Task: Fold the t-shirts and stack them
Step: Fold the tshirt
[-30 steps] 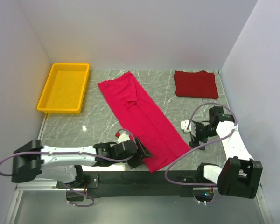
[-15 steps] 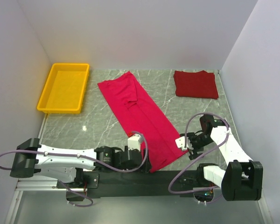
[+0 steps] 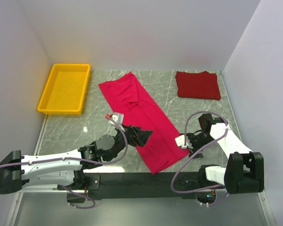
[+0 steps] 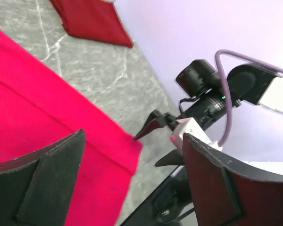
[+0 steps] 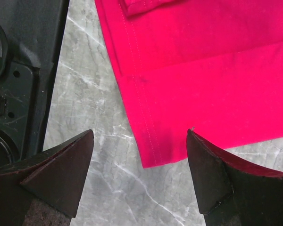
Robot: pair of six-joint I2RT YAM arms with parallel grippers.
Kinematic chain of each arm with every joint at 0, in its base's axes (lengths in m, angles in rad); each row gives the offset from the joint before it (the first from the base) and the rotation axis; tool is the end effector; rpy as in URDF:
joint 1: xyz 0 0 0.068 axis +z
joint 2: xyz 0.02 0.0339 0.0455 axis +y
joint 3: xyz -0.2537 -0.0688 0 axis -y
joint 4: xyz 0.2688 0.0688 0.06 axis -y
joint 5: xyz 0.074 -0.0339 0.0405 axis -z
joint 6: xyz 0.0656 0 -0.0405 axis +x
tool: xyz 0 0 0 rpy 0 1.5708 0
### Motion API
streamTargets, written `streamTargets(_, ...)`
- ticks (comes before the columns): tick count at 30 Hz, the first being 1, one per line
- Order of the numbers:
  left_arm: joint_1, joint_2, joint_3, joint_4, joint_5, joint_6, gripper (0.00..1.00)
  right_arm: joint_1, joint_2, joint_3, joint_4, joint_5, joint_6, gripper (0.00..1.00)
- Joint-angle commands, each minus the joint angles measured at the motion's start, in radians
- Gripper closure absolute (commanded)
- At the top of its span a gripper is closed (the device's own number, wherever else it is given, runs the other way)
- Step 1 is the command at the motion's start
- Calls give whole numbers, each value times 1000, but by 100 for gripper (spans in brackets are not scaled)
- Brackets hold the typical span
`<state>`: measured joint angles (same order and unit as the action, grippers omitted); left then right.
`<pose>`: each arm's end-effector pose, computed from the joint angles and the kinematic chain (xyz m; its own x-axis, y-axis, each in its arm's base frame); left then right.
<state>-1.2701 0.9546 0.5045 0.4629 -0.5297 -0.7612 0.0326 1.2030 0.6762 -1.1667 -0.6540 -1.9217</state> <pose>0.1123 -0.2501 0.2593 -0.4626 -0.5180 -0.7195 0.4910 0.5260 -0.6944 0.1745 0.0456 0.1418 0.2954 -0.7361 -0.6091 -0.9482 -0.3039 -0.0926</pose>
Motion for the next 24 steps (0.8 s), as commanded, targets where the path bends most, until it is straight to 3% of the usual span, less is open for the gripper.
streamTargets(1, 47, -1, 122, -103, 153, 101, 11, 15, -3, 28, -2, -16, 12, 15)
streamTargets(4, 23, 81, 235, -428, 244, 219, 15, 26, -32, -4, 15, 31, -14, 15)
streamTargets(7, -82, 144, 230, -513, 234, 276, 15, 39, -49, -36, 39, 66, -20, 15)
streamTargets(16, -185, 156, 51, -348, 313, 232, 17, 49, -17, -46, 68, 85, -7, 22)
streamTargets(24, -279, 406, 146, -354, 257, 333, 17, 47, 26, 5, 70, 44, 55, 27)
